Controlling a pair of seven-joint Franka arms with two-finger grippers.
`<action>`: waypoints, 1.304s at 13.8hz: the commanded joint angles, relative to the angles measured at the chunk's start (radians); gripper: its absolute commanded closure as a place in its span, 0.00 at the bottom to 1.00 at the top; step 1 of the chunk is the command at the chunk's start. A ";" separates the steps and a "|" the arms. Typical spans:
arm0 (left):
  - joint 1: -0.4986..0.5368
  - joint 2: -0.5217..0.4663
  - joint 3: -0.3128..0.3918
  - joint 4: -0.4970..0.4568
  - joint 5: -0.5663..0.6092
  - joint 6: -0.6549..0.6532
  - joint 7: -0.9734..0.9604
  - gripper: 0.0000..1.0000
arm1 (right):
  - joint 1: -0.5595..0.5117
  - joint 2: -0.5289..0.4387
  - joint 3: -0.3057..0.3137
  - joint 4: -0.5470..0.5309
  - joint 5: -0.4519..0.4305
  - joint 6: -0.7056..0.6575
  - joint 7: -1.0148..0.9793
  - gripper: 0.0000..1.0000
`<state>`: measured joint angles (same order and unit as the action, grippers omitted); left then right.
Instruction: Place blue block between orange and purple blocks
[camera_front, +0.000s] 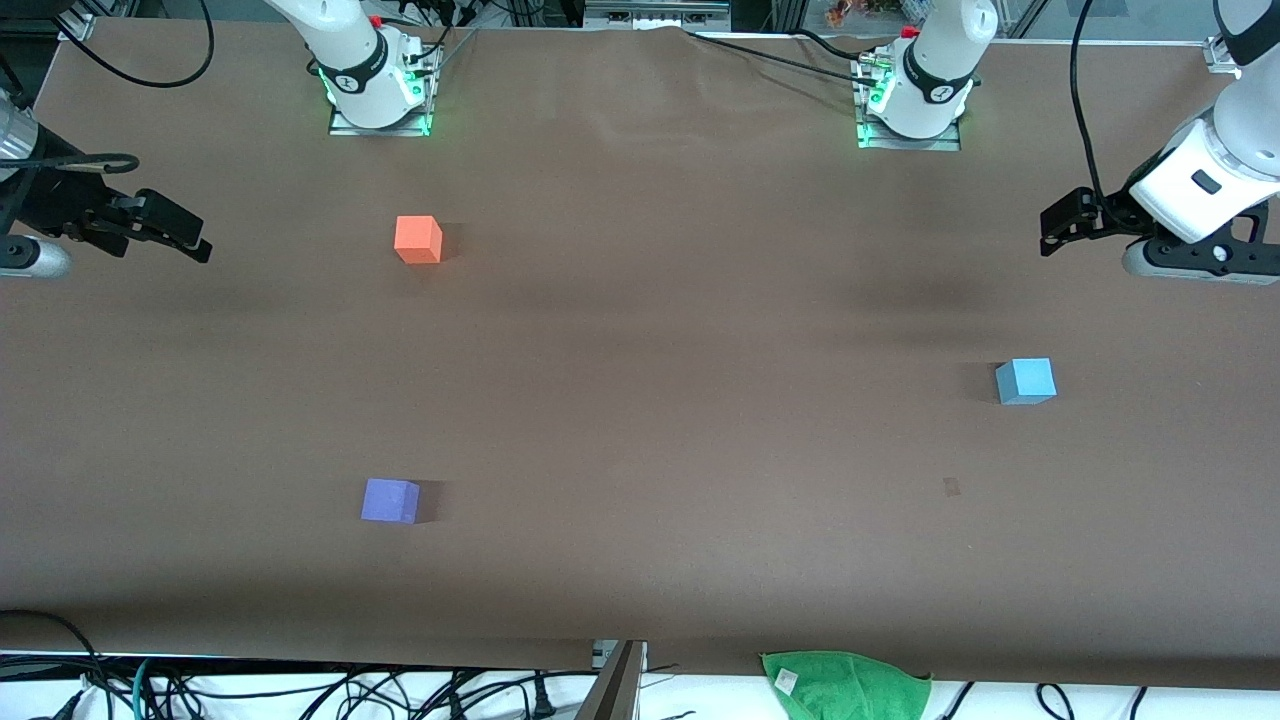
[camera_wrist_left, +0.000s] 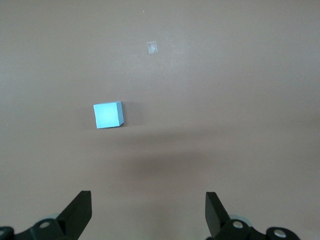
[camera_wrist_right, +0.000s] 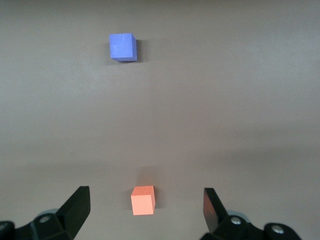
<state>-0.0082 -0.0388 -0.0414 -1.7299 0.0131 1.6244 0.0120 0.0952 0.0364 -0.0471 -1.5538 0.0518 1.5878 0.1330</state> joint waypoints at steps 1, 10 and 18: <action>0.010 0.014 -0.003 0.022 -0.019 -0.006 0.006 0.00 | -0.005 -0.004 0.003 0.011 0.011 -0.015 -0.018 0.00; 0.011 0.085 -0.003 0.069 -0.019 -0.006 0.003 0.00 | -0.005 -0.003 0.004 0.011 0.013 -0.015 -0.018 0.00; 0.042 0.129 0.001 0.084 -0.007 -0.006 0.009 0.00 | -0.005 -0.003 0.003 0.012 0.013 -0.015 -0.018 0.00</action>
<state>0.0181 0.0568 -0.0408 -1.6775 0.0131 1.6269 0.0121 0.0952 0.0364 -0.0470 -1.5538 0.0518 1.5877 0.1329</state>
